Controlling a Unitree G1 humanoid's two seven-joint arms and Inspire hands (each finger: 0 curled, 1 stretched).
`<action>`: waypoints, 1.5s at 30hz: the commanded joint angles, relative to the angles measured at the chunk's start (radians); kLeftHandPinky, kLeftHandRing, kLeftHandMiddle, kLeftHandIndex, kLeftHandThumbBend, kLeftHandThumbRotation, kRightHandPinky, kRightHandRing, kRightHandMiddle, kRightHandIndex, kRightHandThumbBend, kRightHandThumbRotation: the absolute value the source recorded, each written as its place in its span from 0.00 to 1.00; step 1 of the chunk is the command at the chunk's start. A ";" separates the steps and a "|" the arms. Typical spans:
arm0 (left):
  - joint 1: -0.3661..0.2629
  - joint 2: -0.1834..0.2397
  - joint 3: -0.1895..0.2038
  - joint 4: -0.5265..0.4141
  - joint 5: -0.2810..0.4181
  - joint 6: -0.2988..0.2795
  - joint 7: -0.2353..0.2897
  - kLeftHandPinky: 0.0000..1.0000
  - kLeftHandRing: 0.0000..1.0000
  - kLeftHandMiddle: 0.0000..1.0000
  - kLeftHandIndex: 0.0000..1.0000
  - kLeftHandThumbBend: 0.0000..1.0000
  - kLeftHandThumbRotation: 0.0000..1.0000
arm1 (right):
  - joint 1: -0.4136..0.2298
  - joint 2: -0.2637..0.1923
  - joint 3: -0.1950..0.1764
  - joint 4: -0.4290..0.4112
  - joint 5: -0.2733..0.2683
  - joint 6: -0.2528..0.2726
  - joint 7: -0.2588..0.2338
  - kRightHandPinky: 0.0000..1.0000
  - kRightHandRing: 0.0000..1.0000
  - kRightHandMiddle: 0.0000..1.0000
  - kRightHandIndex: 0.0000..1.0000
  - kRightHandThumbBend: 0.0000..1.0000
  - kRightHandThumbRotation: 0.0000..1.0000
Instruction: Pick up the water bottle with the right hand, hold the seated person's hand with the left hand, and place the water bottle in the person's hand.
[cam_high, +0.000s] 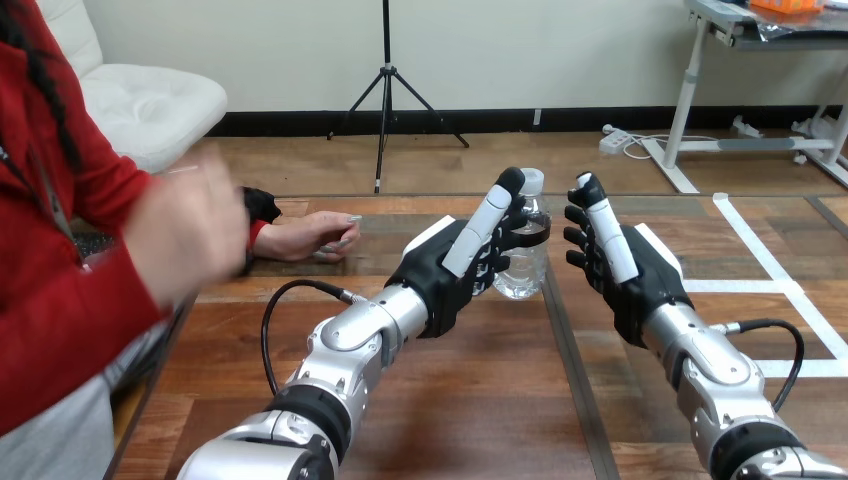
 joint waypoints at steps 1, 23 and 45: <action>0.032 -0.030 0.010 -0.020 -0.029 -0.042 -0.034 1.00 1.00 1.00 1.00 1.00 1.00 | 0.011 0.013 -0.020 -0.028 0.026 -0.040 0.015 1.00 1.00 1.00 1.00 0.97 1.00; 0.136 -0.027 0.013 -0.055 -0.107 -0.129 -0.210 0.92 0.97 0.99 0.97 1.00 1.00 | 0.141 0.032 -0.048 -0.092 0.105 -0.145 0.106 0.94 0.97 0.98 0.99 1.00 1.00; 0.239 0.010 0.007 -0.102 -0.145 -0.246 -0.276 0.90 0.95 0.98 0.95 1.00 1.00 | 0.275 -0.008 -0.031 -0.254 0.075 -0.341 0.026 0.84 0.90 0.92 0.92 1.00 1.00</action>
